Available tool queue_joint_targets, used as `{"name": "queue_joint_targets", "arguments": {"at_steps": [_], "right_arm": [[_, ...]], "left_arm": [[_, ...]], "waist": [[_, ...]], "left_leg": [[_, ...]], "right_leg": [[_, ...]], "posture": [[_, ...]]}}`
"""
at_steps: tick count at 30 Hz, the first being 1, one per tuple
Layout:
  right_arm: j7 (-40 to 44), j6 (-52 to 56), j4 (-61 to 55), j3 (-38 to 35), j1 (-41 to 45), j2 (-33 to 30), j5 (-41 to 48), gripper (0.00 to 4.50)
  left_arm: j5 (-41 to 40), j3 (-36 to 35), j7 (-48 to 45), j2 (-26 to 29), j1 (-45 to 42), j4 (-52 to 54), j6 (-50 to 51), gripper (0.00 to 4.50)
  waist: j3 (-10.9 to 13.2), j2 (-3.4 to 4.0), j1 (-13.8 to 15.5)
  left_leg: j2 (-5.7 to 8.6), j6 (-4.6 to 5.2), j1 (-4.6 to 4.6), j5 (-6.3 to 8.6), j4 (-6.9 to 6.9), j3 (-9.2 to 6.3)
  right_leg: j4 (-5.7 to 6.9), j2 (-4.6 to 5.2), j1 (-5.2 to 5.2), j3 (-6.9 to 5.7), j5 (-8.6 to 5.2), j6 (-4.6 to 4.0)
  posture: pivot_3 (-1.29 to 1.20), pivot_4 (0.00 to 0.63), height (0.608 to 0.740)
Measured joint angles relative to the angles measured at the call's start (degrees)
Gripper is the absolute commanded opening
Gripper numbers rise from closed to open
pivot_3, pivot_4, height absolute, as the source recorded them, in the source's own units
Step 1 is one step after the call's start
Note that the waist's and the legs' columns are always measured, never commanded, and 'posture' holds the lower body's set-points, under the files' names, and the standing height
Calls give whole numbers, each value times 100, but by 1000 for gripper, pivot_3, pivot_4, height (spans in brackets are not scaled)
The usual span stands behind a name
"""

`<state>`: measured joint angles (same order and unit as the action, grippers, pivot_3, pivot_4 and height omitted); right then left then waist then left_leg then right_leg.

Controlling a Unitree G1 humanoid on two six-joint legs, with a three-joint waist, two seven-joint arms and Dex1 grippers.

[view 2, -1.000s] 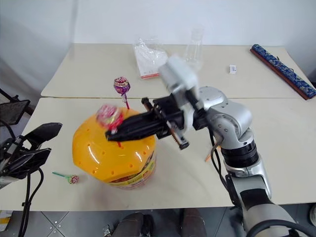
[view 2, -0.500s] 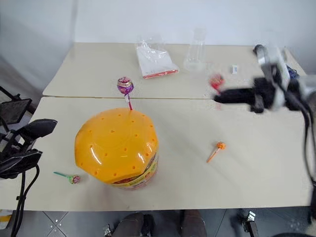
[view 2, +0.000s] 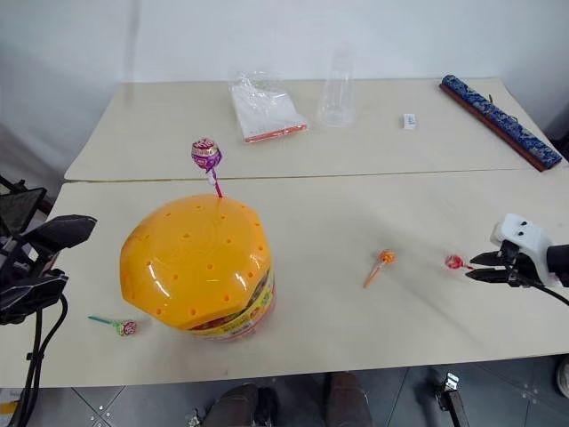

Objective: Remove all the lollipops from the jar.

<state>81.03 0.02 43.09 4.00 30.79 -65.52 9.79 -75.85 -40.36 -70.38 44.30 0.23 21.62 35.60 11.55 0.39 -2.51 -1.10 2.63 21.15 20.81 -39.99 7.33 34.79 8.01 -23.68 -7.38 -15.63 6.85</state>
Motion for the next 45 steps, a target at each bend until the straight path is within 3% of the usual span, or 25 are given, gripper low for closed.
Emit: {"name": "queue_joint_targets", "arguments": {"at_steps": [3, 6, 10, 13, 18, 24, 31, 34, 45], "right_arm": [[198, 224, -281, -224, 102, 165, 289, 3525], [316, 929, -1277, -539, 440, 442, 974, 4478], [-12, 2410, -3215, -732, 1363, 1316, 2318, 4478], [-524, 3192, -3942, -708, 1964, 2069, 2990, 4478], [-1227, 3978, -4406, -529, 2370, 3052, 3409, 4478], [-1402, 4186, -4626, -250, 2478, 3815, 3574, 4478], [-1513, 4220, -4478, 231, 2824, 4349, 3353, 4478], [-1549, 4298, -4420, 260, 2854, 4449, 3337, 3908], [-1545, 4230, -4254, 273, 2854, 4613, 3212, 298]], "left_arm": [[-6, -207, -5, 0, 160, -62, 0, 3398], [16, -453, -32, -4, 452, -240, -2, 3398], [80, -604, -44, -156, 679, -417, -58, 3398], [94, -586, -21, -274, 659, -436, -106, 3398], [88, -598, 124, -397, 589, -447, -199, 3398], [84, -629, 193, -535, 748, -408, -220, 3398], [78, -550, 291, -633, 667, -183, -269, 3398], [78, -447, 337, -678, 622, -181, -300, 3398], [78, -419, 434, -680, 516, -181, -367, 3398]], "waist": [[2, 4, 13], [6, 12, -3], [7, 13, 23], [4, 8, 112], [1, 2, 234], [-3, -6, 197], [-7, -12, 102], [-8, -14, 79], [-8, -14, 75]], "left_leg": [[-1, 0, 1, 0, -1, -3], [-6, -1, 0, 1, -2, -4], [-24, -22, 3, 12, -7, -29], [-35, -35, 17, 18, -6, -49], [-18, -30, 36, 26, -4, -58], [-13, -15, 32, 32, -5, -39], [-32, -27, 25, 18, -12, -25], [-34, -28, 20, 16, -11, -22], [-35, -29, 20, 17, -7, -19]], "right_leg": [[-1, 0, 0, -1, 0, 0], [1, -1, -2, -1, -1, -4], [9, 21, -4, 12, 0, -16], [18, 16, -12, -5, -6, -29], [24, -12, -24, -21, -6, -30], [21, -31, -24, -31, -1, -21], [27, -48, -24, -23, -2, -21], [32, -50, -24, -20, -2, -22], [32, -50, -28, -18, -3, -23]], "posture": [[0, 150, 740], [0, 150, 740], [0, 150, 740], [0, 150, 740], [0, 150, 740], [0, 150, 740], [0, 150, 740], [0, 150, 740], [0, 150, 740]]}}
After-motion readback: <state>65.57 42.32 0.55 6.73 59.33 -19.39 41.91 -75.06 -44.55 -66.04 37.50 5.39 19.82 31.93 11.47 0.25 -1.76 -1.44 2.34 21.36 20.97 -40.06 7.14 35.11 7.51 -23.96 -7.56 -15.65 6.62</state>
